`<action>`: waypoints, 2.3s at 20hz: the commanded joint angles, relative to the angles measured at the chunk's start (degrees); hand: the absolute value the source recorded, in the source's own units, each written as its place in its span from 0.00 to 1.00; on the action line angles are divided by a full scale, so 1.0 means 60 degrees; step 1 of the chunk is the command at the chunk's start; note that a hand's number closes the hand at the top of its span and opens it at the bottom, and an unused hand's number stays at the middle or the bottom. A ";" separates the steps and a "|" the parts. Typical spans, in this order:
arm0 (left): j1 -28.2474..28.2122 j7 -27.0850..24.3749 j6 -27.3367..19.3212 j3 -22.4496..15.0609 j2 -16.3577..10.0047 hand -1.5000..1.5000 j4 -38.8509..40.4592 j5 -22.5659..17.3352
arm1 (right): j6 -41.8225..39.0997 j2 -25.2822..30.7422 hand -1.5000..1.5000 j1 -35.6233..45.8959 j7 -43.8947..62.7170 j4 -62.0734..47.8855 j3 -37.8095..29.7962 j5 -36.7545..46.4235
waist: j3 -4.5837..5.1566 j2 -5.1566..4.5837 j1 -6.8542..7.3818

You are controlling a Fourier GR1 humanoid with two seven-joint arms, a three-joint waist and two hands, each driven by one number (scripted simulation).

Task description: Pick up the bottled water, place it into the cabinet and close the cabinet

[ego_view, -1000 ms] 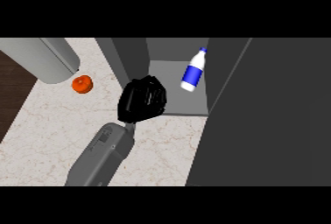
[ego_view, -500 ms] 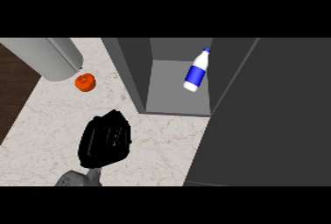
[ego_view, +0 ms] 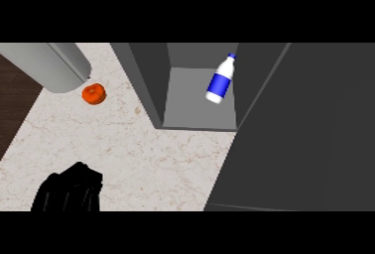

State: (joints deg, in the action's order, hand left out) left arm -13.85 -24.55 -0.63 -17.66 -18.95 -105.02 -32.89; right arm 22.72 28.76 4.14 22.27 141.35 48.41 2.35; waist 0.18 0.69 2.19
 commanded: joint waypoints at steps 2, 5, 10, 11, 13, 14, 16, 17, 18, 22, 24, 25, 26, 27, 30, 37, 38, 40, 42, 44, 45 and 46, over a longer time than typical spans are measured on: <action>-0.1395 -0.0270 0.0388 0.0372 -0.0507 1.00 -0.0958 -0.0268 | 0.0090 -0.1655 1.00 0.1748 0.1743 0.0401 0.0672 0.0503 | 0.0016 -0.0037 -0.0056; -0.2306 -0.0339 0.0647 0.0862 -0.0915 1.00 -0.1671 -0.0595 | 0.0420 -0.2847 1.00 0.2641 0.2229 -0.0571 0.0647 0.1030 | 0.0006 -0.0032 -0.0075; -0.3718 -0.0569 0.1747 0.1881 -0.1637 1.00 -0.2404 -0.1394 | 0.0176 -0.4325 1.00 0.4213 0.2891 -0.2233 -0.0831 0.0604 | -0.0018 -0.0091 -0.0063; -0.3232 -0.0551 0.1785 0.2315 -0.1538 1.00 -0.1902 -0.1790 | 0.0262 -0.4716 1.00 0.4688 0.3314 -0.2394 -0.1041 0.0602 | -0.0013 -0.0097 -0.0141; -0.3531 -0.0639 0.1941 0.2210 -0.1527 1.00 -0.1949 -0.1598 | 0.0057 -0.4745 1.00 0.5432 0.2842 -0.3511 -0.2454 -0.0277 | -0.0020 -0.0150 -0.0019; -0.3710 -0.0474 0.1833 0.2211 -0.1493 1.00 -0.2381 -0.1669 | 0.0248 -0.4756 1.00 0.5819 0.2792 -0.3807 -0.2528 -0.0439 | -0.0024 -0.0133 -0.0049; -0.3481 -0.0471 0.2163 0.2717 -0.1652 1.00 -0.1910 -0.1974 | -0.0523 -0.4770 1.00 0.6298 0.2699 -0.4375 -0.3581 -0.1105 | -0.0025 -0.0155 -0.0097; -0.4081 -0.0764 0.2651 0.3034 -0.1700 1.00 -0.1975 -0.2158 | -0.0355 -0.4775 1.00 0.6241 0.2495 -0.4744 -0.3305 -0.0977 | -0.0024 -0.0126 -0.0075; -0.4156 -0.0778 0.2786 0.3006 -0.1692 1.00 -0.2011 -0.2054 | -0.0459 -0.4779 1.00 0.6639 0.2284 -0.5190 -0.3709 -0.1075 | -0.0025 -0.0129 -0.0072; -0.3654 -0.0638 0.2808 0.2799 -0.1342 1.00 -0.1582 -0.1791 | -0.1003 -0.4789 1.00 0.6987 0.1014 -0.6987 -0.4106 -0.1635 | -0.0026 -0.0156 -0.0157; -0.4588 -0.0909 0.3653 0.3472 -0.1584 1.00 -0.1623 -0.2110 | -0.1013 -0.4791 1.00 0.7403 0.1047 -0.7474 -0.4400 -0.1658 | -0.0024 -0.0125 -0.0101; -0.4356 -0.0852 0.3784 0.3914 -0.1719 1.00 -0.1331 -0.2558 | -0.1690 -0.4729 1.00 0.7192 0.0845 -0.7567 -0.4924 -0.1856 | -0.0026 -0.0134 -0.0157; -0.3803 -0.1116 0.3841 0.3632 -0.1406 1.00 -0.0550 -0.2015 | -0.1797 -0.4743 1.00 0.7633 0.1175 -0.7860 -0.5085 -0.1884 | -0.0021 -0.0134 -0.0208; -0.4526 -0.0910 0.3901 0.3664 -0.1427 1.00 -0.1416 -0.2163 | -0.1557 -0.4792 1.00 0.7605 0.0549 -0.8464 -0.4848 -0.1799 | -0.0027 -0.0129 -0.0129; -0.4186 -0.0599 0.3680 0.3817 -0.1458 1.00 -0.1453 -0.2295 | -0.2603 -0.4508 1.00 0.7693 -0.0207 -0.9746 -0.5758 -0.2326 | -0.0030 -0.0164 -0.0138; -0.4282 0.0068 0.3741 0.4519 -0.1838 1.00 -0.1866 -0.3110 | -0.2420 -0.4791 1.00 0.8220 -0.1237 -1.1665 -0.5797 -0.2007 | -0.0034 -0.0191 -0.0063; -0.4308 -0.0282 0.4077 0.4242 -0.1566 1.00 -0.1391 -0.2636 | -0.2450 -0.4707 1.00 0.8346 -0.1037 -1.1833 -0.6110 -0.1876 | -0.0024 -0.0191 -0.0058; -0.4067 0.0027 0.3880 0.4081 -0.1666 1.00 -0.1826 -0.2713 | -0.2592 -0.4692 1.00 0.8403 -0.1166 -1.2134 -0.6049 -0.1917 | -0.0029 -0.0219 -0.0042; -0.3491 -0.0090 0.3983 0.4314 -0.1771 1.00 -0.1077 -0.2821 | -0.2549 -0.4530 1.00 0.8440 -0.1441 -1.2497 -0.6218 -0.1856 | -0.0007 -0.0329 -0.0018; -0.3844 0.0034 0.4006 0.4111 -0.1698 1.00 -0.1706 -0.2894 | -0.2650 -0.4249 1.00 0.8294 -0.1638 -1.2613 -0.6317 -0.1856 | -0.0023 -0.0309 0.0105; -0.3688 0.0175 0.3792 0.3987 -0.1663 1.00 -0.1694 -0.2878 | -0.2402 -0.4490 1.00 0.8197 -0.1853 -1.2701 -0.6135 -0.1681 | -0.0021 -0.0344 0.0073; -0.3698 0.0063 0.3865 0.4086 -0.1673 1.00 -0.1599 -0.2704 | -0.2622 -0.4277 1.00 0.8047 -0.1794 -1.2683 -0.6231 -0.1902 | -0.0021 -0.0331 0.0058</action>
State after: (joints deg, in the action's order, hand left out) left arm -36.92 -24.59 22.77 7.02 -28.93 -114.51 -49.59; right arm 5.27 -0.02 52.41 12.24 76.72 16.62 -10.11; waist 0.21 2.52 2.47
